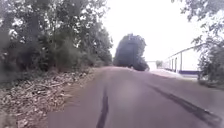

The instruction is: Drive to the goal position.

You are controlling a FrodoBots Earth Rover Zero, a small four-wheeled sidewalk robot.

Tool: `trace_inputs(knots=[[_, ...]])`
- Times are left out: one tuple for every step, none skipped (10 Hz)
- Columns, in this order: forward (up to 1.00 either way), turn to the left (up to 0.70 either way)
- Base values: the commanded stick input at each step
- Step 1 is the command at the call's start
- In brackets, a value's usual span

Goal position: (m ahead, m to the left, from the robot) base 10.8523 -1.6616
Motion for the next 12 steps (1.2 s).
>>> trace_inputs(knots=[[1.00,0.00],[1.00,0.00],[1.00,0.00],[1.00,0.00],[1.00,0.00],[1.00,0.00],[1.00,0.00],[1.00,0.00],[1.00,0.00],[1.00,0.00],[1.00,0.00],[1.00,0.00]])
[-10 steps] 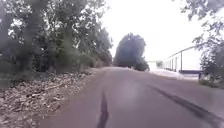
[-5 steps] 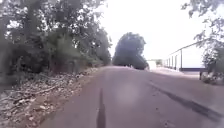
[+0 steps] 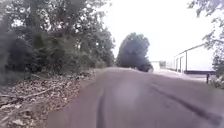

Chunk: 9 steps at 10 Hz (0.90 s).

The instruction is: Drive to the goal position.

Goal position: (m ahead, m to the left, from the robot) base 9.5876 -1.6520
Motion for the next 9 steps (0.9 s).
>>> trace_inputs(knots=[[1.00,0.00],[1.00,0.00],[1.00,0.00],[1.00,0.00],[1.00,0.00],[1.00,0.00],[1.00,0.00],[1.00,0.00],[1.00,0.00]])
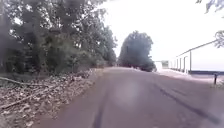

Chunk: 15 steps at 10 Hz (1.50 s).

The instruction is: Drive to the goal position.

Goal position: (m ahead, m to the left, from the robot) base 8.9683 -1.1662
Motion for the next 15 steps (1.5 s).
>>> trace_inputs(knots=[[1.00,0.00],[1.00,0.00],[1.00,0.00],[1.00,0.00],[1.00,0.00],[1.00,0.00],[1.00,0.00],[1.00,-0.01],[1.00,-0.05],[1.00,-0.10],[1.00,-0.28],[1.00,-0.38],[1.00,-0.31],[1.00,-0.25],[1.00,-0.18]])
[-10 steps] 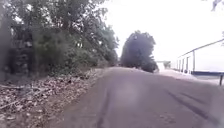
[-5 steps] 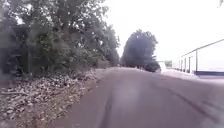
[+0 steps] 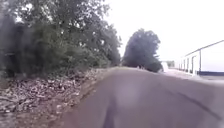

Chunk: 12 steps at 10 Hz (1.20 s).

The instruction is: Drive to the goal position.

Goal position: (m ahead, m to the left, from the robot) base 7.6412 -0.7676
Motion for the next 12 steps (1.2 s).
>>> trace_inputs(knots=[[1.00,-0.12],[1.00,-0.05],[1.00,0.00],[1.00,0.00],[1.00,0.00],[1.00,0.00],[1.00,0.00],[1.00,0.00],[1.00,0.00],[1.00,0.00],[1.00,0.00],[1.00,0.00]])
